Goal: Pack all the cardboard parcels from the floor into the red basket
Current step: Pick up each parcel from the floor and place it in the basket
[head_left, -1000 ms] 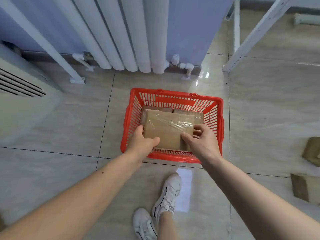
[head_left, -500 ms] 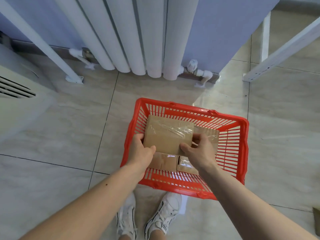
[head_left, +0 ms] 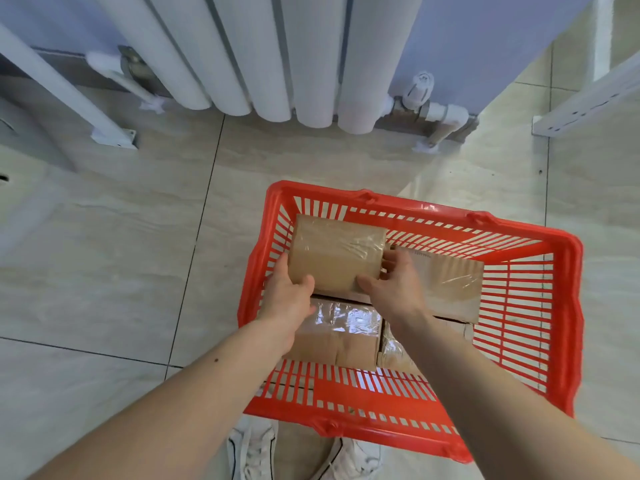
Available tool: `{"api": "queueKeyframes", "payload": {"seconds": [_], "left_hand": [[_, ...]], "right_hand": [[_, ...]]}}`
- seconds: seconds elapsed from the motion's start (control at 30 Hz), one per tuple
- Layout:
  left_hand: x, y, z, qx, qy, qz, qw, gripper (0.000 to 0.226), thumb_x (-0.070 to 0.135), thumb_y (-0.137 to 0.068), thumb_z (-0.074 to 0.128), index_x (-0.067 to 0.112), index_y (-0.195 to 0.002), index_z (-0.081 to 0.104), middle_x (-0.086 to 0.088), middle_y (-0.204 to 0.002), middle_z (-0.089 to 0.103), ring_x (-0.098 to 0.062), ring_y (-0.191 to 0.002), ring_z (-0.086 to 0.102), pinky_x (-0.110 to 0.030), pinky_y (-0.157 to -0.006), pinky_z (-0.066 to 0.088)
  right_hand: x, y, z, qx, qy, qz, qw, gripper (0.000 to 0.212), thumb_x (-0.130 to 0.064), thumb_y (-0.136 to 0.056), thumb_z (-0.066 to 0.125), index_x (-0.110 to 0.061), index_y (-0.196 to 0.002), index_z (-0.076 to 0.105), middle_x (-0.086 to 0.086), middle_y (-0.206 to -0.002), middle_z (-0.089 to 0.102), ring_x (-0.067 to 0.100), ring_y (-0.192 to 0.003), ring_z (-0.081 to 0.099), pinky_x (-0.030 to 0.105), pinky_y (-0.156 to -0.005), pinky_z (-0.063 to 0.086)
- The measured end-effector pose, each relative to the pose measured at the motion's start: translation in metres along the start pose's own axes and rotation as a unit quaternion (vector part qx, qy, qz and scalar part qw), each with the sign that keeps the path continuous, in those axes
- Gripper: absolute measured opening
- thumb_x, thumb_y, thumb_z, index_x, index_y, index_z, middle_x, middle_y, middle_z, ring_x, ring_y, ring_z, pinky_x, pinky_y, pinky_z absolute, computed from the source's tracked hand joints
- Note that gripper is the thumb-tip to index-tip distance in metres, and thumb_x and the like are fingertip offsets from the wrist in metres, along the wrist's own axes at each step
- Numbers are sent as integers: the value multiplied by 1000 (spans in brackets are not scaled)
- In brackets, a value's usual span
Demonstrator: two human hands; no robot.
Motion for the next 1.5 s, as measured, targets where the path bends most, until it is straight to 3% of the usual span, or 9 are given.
{"api": "queueKeyframes", "payload": {"seconds": [0.13,0.3,0.5,0.67,0.83,0.93,1.13,1.4,1.5], "left_hand": [[-1,-3,-1,-4,24,0,1000,68,13,-96,50,43,-149,21,2,-140,45,-18,-111,57,-29,-84,52],[3,18,-5,-27,1,-9,1000,74,20,-95,54,51,-148,13,13,-155,27,-19,-134,43,-48,-107,44],[34,68,-12,-34,-49,-15,998,77,38,-77,59,55,-142,22,10,-147,41,-20,-129,49,-52,-107,41],[74,117,-2,-31,-72,3,997,72,31,-84,61,41,-146,26,7,-146,42,-20,-123,53,-49,-102,47],[102,160,24,-45,-128,24,990,75,18,-92,60,23,-154,16,-3,-157,30,-20,-117,51,-39,-97,50],[112,184,47,-59,-175,51,982,74,23,-91,61,21,-152,20,-2,-155,33,-24,-129,48,-46,-105,45],[110,232,114,-85,-240,102,962,65,31,-91,58,19,-147,28,-1,-140,48,-25,-121,55,-48,-102,48],[58,326,265,-178,-276,125,936,57,26,-94,55,13,-143,30,-2,-122,54,-16,-90,63,-35,-76,54],[34,361,323,-203,-294,131,925,63,25,-95,54,11,-148,24,-1,-125,53,-18,-97,64,-38,-79,55]], "right_hand": [[-3,-8,6,-23,-30,12,999,61,-1,-78,73,-18,-130,47,-4,-106,62,4,-90,60,18,-68,47],[-6,13,-7,-43,4,46,998,76,-10,-82,74,-19,-145,34,4,-137,53,18,-115,57,31,-94,49],[-28,66,-48,-15,14,66,998,64,-16,-86,72,-15,-141,38,5,-138,52,18,-109,53,30,-86,43],[-44,111,-100,24,-10,82,996,56,-18,-86,72,-15,-135,47,5,-134,57,24,-118,57,40,-101,48],[-43,155,-152,73,-76,90,990,46,-14,-84,73,-17,-125,55,3,-120,62,23,-106,62,44,-96,52],[-32,175,-179,102,-132,92,982,38,-13,-81,74,-21,-115,59,2,-111,67,21,-101,66,48,-95,53],[6,212,-245,152,-251,93,951,31,-5,-84,69,-14,-112,58,4,-100,63,16,-84,63,37,-80,54],[118,260,-386,212,-288,120,926,34,-12,-82,71,-18,-114,59,4,-108,63,22,-103,63,45,-99,51],[160,277,-441,232,-300,127,917,32,-13,-81,72,-20,-109,59,4,-109,64,23,-106,64,47,-99,51]]}}
Point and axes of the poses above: each hand's wrist, its own y-axis away from the middle knuckle, its own z-axis out of the palm, x = y × z, the point moved 1 cm from there along -y, towards the middle knuckle
